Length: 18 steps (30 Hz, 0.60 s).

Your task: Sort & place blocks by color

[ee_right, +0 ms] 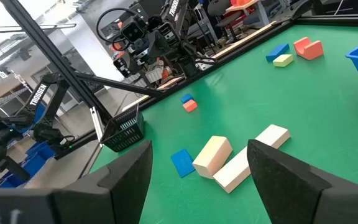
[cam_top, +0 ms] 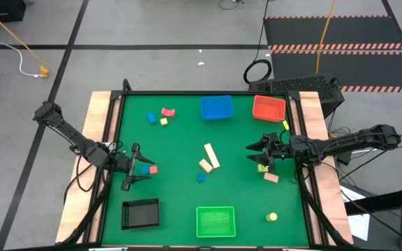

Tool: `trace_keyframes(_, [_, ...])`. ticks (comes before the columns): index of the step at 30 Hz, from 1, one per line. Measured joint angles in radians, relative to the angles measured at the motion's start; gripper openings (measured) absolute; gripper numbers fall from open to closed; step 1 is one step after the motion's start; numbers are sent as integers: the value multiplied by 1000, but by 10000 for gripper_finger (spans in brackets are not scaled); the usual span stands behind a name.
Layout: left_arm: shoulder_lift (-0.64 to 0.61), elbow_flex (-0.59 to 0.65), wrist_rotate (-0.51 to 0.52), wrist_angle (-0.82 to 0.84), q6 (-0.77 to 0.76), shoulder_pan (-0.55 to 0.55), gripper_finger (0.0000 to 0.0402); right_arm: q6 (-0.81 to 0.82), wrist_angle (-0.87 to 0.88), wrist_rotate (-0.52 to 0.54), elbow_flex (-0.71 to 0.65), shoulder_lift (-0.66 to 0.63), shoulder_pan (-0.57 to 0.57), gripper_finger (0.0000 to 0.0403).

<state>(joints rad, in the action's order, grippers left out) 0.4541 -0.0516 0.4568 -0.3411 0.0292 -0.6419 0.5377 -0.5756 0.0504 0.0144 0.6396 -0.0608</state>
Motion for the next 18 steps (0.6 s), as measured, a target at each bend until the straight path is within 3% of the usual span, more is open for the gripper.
trace_keyframes(18, [0, 0, 7, 0, 0, 0, 269, 0, 0, 0, 0, 0, 0, 254])
